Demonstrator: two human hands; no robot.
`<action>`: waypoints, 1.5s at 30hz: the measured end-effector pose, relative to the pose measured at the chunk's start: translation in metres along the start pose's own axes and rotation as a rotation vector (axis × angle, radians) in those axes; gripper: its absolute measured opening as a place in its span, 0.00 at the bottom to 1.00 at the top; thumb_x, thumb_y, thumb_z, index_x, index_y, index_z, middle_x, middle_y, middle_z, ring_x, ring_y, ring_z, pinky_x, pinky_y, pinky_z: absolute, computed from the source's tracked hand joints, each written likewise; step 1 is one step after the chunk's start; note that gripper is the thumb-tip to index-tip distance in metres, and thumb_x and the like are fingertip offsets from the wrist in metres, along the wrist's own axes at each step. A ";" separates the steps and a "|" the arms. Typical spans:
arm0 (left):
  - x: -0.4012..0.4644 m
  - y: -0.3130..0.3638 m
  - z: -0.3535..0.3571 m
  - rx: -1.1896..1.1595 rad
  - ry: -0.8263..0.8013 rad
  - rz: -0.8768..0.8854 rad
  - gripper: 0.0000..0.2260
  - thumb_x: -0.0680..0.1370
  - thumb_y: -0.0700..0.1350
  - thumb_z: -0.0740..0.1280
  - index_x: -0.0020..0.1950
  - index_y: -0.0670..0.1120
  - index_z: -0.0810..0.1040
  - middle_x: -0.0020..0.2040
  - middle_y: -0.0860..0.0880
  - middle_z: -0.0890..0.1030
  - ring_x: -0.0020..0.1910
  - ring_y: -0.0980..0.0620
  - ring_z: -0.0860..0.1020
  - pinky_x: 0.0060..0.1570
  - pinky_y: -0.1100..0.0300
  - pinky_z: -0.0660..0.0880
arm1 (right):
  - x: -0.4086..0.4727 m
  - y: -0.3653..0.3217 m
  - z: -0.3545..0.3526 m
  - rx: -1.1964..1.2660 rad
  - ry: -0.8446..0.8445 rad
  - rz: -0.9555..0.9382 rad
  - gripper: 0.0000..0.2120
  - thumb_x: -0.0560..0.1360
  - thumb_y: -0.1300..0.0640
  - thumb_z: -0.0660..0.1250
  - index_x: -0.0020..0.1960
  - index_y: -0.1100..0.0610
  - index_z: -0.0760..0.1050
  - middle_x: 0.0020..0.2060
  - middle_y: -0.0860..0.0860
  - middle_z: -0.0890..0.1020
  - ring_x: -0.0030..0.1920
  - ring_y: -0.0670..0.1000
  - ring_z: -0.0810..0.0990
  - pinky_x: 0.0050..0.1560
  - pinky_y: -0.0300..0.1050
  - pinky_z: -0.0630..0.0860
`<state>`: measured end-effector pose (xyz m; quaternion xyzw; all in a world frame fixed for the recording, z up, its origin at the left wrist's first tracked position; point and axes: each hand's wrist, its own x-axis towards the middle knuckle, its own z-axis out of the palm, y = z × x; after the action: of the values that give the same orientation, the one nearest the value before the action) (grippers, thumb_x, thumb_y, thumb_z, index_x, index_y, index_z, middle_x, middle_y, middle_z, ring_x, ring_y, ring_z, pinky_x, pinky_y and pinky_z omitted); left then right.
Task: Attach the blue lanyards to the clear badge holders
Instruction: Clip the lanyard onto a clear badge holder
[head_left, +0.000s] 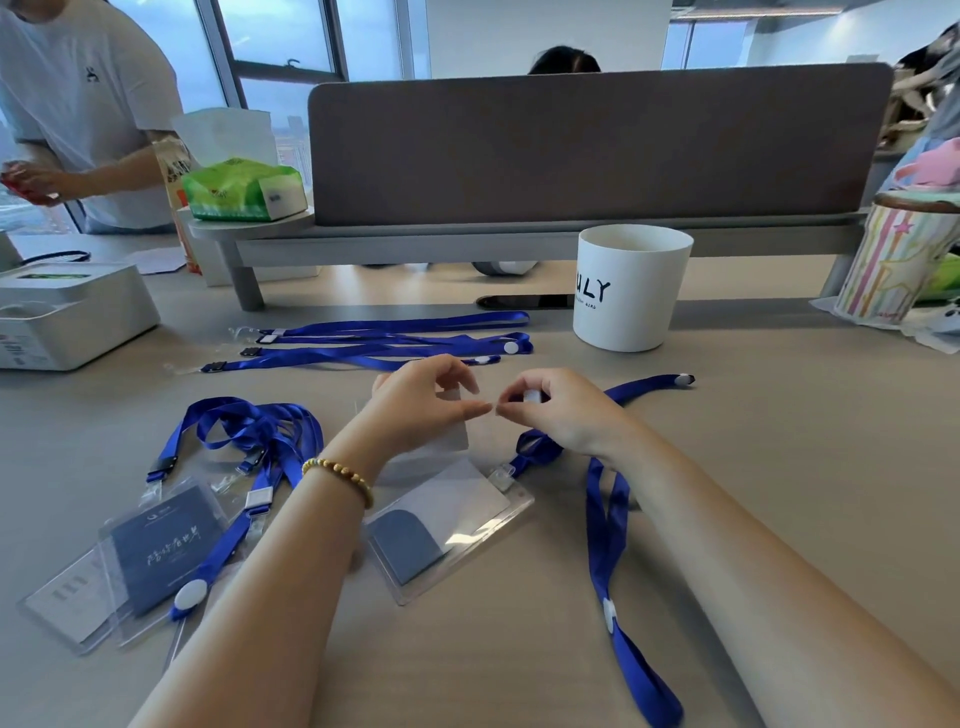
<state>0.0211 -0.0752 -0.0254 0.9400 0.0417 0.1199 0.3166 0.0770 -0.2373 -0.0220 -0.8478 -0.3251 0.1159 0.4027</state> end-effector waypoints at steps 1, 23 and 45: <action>-0.001 0.002 -0.003 -0.013 -0.030 -0.009 0.08 0.71 0.50 0.70 0.46 0.52 0.73 0.38 0.58 0.72 0.40 0.56 0.71 0.57 0.47 0.73 | 0.000 0.000 0.001 -0.007 0.001 -0.020 0.04 0.76 0.55 0.65 0.50 0.52 0.77 0.42 0.44 0.78 0.45 0.43 0.75 0.43 0.30 0.69; -0.005 0.006 -0.009 0.076 -0.050 0.012 0.12 0.72 0.47 0.70 0.47 0.56 0.68 0.38 0.61 0.78 0.46 0.55 0.77 0.63 0.47 0.65 | 0.000 -0.002 0.020 -0.188 0.148 -0.188 0.06 0.77 0.60 0.63 0.50 0.59 0.77 0.45 0.51 0.80 0.45 0.46 0.72 0.38 0.31 0.66; -0.008 -0.004 -0.012 0.241 0.073 -0.007 0.12 0.73 0.55 0.67 0.53 0.53 0.72 0.50 0.54 0.78 0.55 0.51 0.74 0.65 0.50 0.60 | 0.003 0.003 0.018 -0.012 0.124 -0.145 0.08 0.77 0.56 0.64 0.53 0.59 0.77 0.43 0.49 0.77 0.44 0.46 0.73 0.41 0.33 0.69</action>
<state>0.0103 -0.0662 -0.0206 0.9662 0.0705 0.1471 0.1998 0.0725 -0.2263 -0.0359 -0.8300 -0.3607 0.0320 0.4243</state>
